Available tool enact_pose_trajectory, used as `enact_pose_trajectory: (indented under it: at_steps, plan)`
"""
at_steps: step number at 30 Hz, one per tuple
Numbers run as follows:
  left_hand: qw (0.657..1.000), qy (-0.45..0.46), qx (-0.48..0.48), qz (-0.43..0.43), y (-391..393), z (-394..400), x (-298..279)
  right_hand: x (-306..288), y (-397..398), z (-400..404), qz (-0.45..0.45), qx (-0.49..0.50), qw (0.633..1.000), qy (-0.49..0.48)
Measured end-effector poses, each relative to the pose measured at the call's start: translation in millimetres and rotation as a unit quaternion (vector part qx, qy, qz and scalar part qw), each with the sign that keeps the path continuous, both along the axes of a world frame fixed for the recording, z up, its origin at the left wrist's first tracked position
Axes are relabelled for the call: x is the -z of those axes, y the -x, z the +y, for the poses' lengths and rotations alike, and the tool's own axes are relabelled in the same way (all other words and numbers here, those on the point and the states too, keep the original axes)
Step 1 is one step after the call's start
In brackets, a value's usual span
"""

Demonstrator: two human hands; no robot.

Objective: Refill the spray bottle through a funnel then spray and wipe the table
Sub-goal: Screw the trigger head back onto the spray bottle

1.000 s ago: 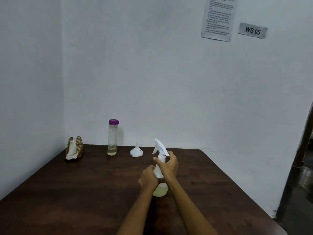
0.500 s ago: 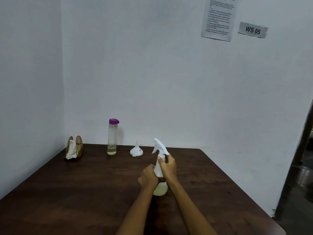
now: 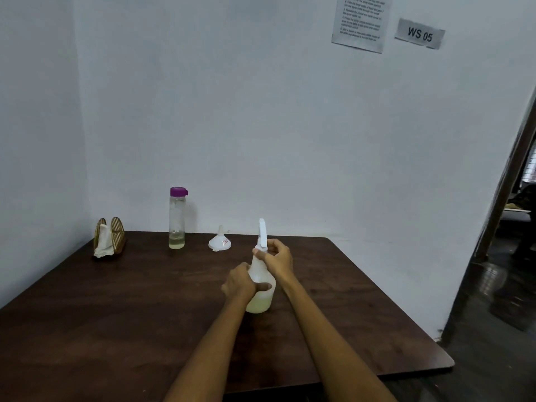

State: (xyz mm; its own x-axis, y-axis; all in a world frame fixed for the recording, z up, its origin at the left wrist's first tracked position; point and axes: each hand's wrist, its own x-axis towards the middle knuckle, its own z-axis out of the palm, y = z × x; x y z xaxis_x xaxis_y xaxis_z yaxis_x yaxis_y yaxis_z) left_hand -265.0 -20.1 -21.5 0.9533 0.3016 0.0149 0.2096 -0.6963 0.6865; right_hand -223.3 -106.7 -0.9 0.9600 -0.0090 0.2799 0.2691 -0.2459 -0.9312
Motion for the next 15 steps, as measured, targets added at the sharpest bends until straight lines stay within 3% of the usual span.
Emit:
enact_pose_trajectory:
  at_steps: [4,15]
  plan:
    - [1.000,-0.001,-0.004,-0.007,-0.8,0.3,0.8,-2.4,0.1,2.2,0.016,-0.047,0.998,-0.037]
    - [1.000,-0.009,-0.007,-0.011,-2.1,-0.7,1.6,2.4,4.2,15.6,0.004,0.069,0.997,-0.025]
